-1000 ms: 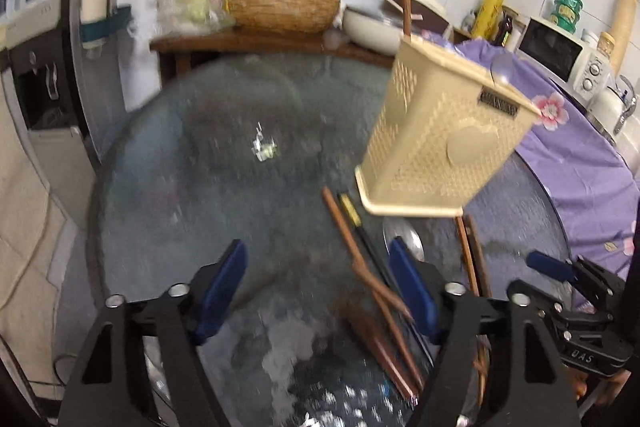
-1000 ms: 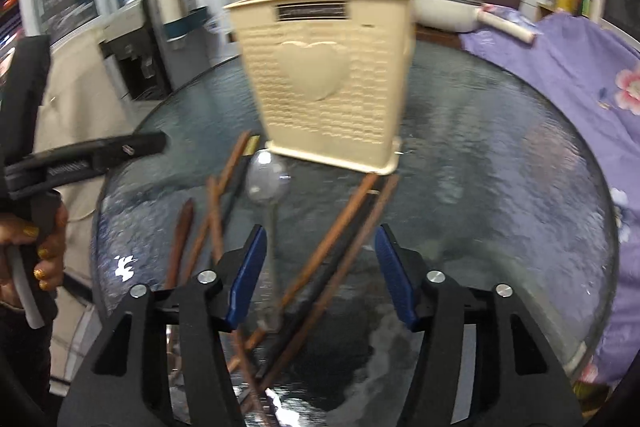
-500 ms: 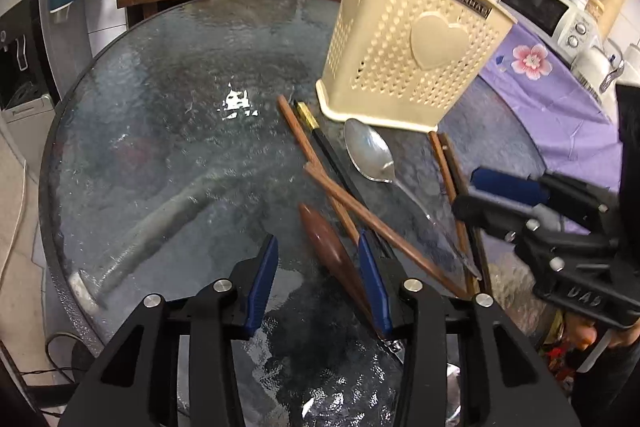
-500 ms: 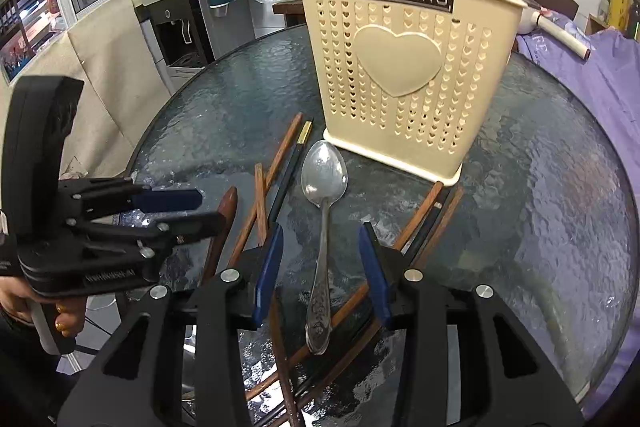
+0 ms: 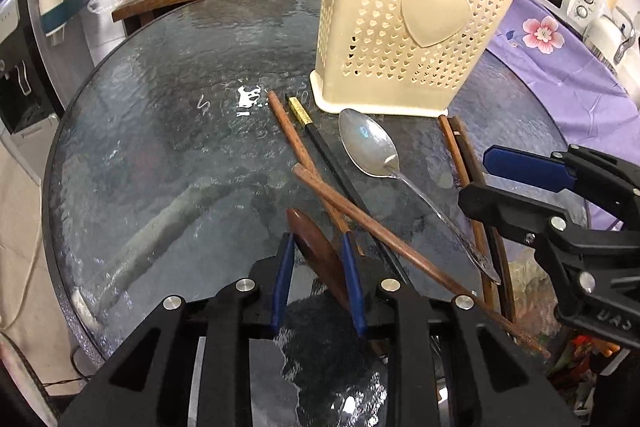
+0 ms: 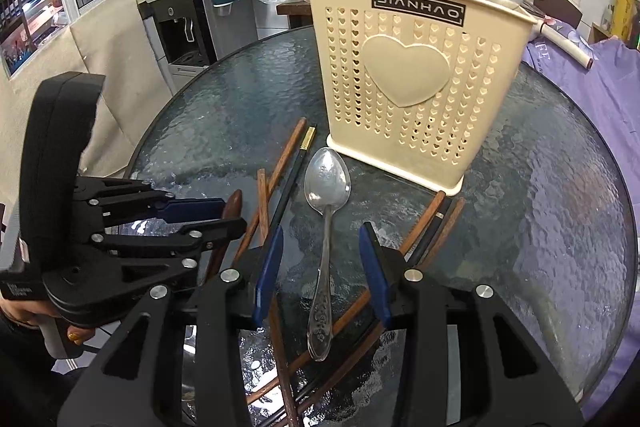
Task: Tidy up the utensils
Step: 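Grasp the wooden spoon with left tool while right tool grasps the chopstick, lifting both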
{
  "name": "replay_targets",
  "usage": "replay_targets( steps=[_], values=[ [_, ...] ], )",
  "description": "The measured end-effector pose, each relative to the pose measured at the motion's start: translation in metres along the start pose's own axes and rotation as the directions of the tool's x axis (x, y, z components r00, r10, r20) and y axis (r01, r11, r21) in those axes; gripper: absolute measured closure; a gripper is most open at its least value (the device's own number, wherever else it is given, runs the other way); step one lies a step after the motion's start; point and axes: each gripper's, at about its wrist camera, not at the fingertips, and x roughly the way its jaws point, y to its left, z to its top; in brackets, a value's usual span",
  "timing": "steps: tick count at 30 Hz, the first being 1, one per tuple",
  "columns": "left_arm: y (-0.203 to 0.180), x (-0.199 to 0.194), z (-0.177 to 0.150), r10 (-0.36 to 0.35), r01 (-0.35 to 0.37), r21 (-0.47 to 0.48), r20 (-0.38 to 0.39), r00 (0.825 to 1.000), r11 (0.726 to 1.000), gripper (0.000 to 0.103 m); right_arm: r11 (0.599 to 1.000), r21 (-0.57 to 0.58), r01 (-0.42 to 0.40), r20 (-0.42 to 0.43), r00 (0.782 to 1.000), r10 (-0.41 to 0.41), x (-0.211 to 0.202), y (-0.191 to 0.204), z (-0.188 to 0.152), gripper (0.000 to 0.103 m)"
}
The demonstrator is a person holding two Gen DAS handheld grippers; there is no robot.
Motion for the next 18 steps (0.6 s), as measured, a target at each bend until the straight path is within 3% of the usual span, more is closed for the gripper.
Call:
replay_targets(
  steps=[8, 14, 18],
  values=[
    [0.006, 0.002, 0.004, 0.032, -0.032, 0.042, 0.002, 0.999, 0.999, 0.083, 0.999, -0.030, -0.025, -0.020, 1.000, 0.024, 0.005, 0.007, 0.004, 0.063],
    [0.033, -0.001, 0.006, 0.022, -0.022, -0.016, 0.001, 1.000, 1.000, 0.088, 0.994, -0.088, -0.058, -0.067, 0.996, 0.053, 0.025, 0.028, 0.011, 0.067],
    [0.047, -0.001, 0.007, -0.021, 0.021, -0.068, 0.001, 1.000, 0.997, 0.088, 0.988, -0.125, -0.086, -0.105, 0.992, 0.073, 0.041, 0.041, 0.017, 0.070]
  ],
)
